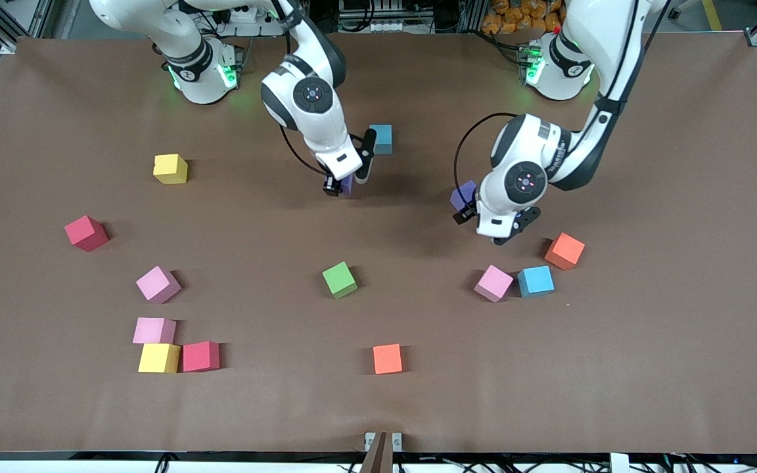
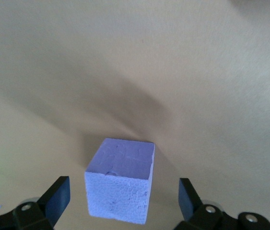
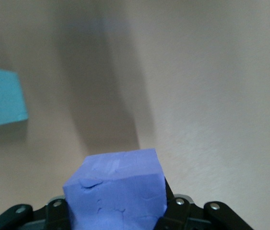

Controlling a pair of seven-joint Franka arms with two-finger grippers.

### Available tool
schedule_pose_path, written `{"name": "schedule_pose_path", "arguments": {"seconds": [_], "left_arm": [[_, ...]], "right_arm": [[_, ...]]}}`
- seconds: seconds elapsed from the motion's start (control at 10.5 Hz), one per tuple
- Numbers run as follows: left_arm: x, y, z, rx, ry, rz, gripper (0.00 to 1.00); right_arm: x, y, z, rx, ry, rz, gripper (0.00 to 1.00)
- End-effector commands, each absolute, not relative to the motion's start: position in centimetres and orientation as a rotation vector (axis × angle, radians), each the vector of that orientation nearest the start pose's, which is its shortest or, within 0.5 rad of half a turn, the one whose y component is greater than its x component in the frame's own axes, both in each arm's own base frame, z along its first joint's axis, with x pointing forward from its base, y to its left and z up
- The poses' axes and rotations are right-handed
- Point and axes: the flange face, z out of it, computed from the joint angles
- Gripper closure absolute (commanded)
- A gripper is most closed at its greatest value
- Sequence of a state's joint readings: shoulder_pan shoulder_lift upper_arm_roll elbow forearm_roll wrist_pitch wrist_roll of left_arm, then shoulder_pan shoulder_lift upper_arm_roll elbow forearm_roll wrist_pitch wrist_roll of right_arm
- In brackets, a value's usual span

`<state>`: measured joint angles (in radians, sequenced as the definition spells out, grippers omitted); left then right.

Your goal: Form number 2 with 11 blocks

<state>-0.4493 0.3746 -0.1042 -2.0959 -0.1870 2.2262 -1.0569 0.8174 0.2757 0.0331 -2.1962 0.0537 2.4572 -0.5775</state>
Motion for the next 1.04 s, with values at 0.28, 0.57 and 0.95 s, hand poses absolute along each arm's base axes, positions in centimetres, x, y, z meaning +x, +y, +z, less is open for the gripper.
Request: {"name": "schedule_pose_path", "arguments": {"seconds": [0.28, 0.57, 0.95], "left_arm": [[46.0, -29.2, 21.9, -2.916, -0.988, 0.448, 0.00], [45.8, -29.1, 20.6, -2.924, -1.006, 0.434, 0.00], [46.1, -28.9, 19.2, -2.968, -1.092, 0.529, 0.00]], "right_arm": [[28.5, 42.9, 23.7, -2.346, -2.042, 0.012, 0.64], [25.9, 43.7, 22.3, -2.361, -2.024, 0.001, 0.64], [24.4, 44.4, 20.6, -2.369, -1.999, -0.045, 0.64]]}}
